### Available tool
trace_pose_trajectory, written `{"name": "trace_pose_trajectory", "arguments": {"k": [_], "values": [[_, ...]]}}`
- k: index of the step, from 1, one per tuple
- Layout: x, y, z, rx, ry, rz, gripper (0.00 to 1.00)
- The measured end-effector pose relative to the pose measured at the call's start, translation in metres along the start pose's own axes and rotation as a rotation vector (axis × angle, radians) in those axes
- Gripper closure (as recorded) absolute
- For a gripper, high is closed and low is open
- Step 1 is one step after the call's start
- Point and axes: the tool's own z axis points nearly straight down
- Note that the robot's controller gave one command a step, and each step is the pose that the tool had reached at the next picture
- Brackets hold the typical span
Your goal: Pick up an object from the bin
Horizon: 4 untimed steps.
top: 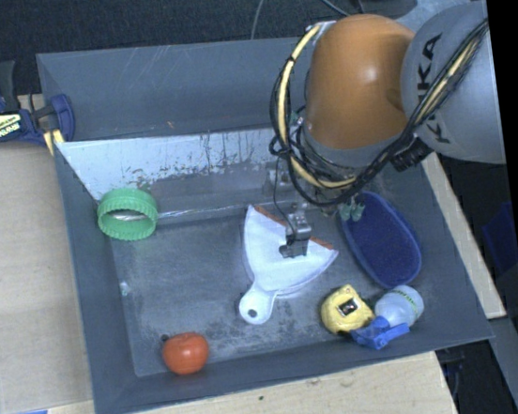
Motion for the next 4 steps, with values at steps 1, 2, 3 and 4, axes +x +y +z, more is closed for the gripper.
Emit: {"name": "trace_pose_trajectory", "arguments": {"k": [1,2,3,4], "values": [[-0.015,-0.057,0.095,0.002,0.004,0.207,0.00],[-0.016,-0.055,0.091,0.000,-0.002,0.204,0.00],[-0.030,-0.060,0.131,0.001,0.000,0.274,0.00],[-0.032,-0.060,0.128,0.000,-0.006,0.274,1.00]]}}
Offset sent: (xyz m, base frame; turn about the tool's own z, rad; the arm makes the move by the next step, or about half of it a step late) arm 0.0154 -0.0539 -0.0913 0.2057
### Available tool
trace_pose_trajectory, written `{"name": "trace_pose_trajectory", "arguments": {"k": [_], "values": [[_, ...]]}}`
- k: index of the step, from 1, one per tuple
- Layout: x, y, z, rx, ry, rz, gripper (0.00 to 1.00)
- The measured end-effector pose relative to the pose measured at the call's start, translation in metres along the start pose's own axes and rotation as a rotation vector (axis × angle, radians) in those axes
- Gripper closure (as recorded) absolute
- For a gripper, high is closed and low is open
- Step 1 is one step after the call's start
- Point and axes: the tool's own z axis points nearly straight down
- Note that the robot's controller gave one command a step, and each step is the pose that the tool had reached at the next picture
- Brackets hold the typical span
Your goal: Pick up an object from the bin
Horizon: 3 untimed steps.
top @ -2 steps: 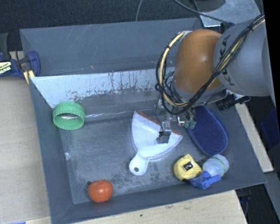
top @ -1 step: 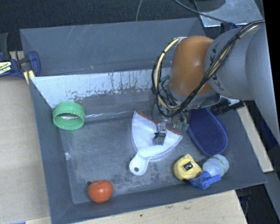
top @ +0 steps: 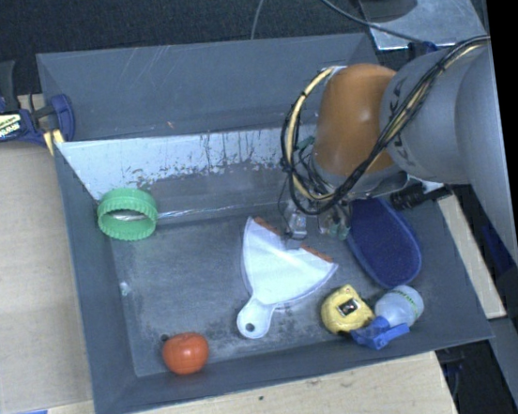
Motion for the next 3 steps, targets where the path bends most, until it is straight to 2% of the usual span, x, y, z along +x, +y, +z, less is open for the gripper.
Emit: {"name": "trace_pose_trajectory", "arguments": {"k": [1,2,3], "values": [[0.043,0.058,-0.100,-0.003,-0.009,-0.400,1.00],[0.044,0.056,-0.098,-0.001,-0.005,-0.397,0.00],[0.019,0.064,0.008,-0.001,-0.002,-0.318,0.00]]}}
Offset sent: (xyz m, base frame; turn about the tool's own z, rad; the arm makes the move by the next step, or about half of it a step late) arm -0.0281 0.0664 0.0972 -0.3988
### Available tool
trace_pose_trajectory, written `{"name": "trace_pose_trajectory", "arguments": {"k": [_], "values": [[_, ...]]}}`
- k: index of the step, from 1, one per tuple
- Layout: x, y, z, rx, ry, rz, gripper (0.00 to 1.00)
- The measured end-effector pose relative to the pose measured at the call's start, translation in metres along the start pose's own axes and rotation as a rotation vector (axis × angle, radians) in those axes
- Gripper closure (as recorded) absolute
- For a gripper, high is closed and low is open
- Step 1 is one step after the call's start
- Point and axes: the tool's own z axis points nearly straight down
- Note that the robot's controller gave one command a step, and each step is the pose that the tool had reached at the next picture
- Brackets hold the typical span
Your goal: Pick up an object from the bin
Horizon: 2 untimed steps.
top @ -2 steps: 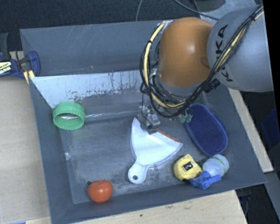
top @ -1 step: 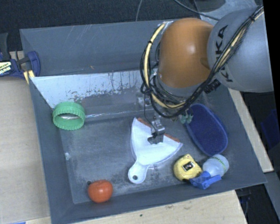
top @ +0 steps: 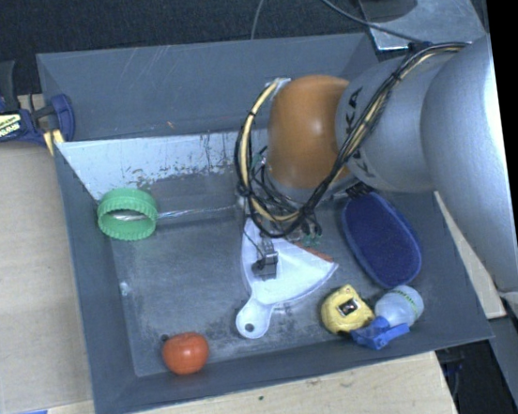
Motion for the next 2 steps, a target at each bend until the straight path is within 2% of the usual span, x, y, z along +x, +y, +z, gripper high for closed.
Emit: {"name": "trace_pose_trajectory", "arguments": {"k": [1,2], "values": [[-0.003,0.000,-0.007,0.000,-0.010,0.001,1.00],[-0.020,0.007,-0.159,-0.002,-0.023,0.104,1.00]]}}
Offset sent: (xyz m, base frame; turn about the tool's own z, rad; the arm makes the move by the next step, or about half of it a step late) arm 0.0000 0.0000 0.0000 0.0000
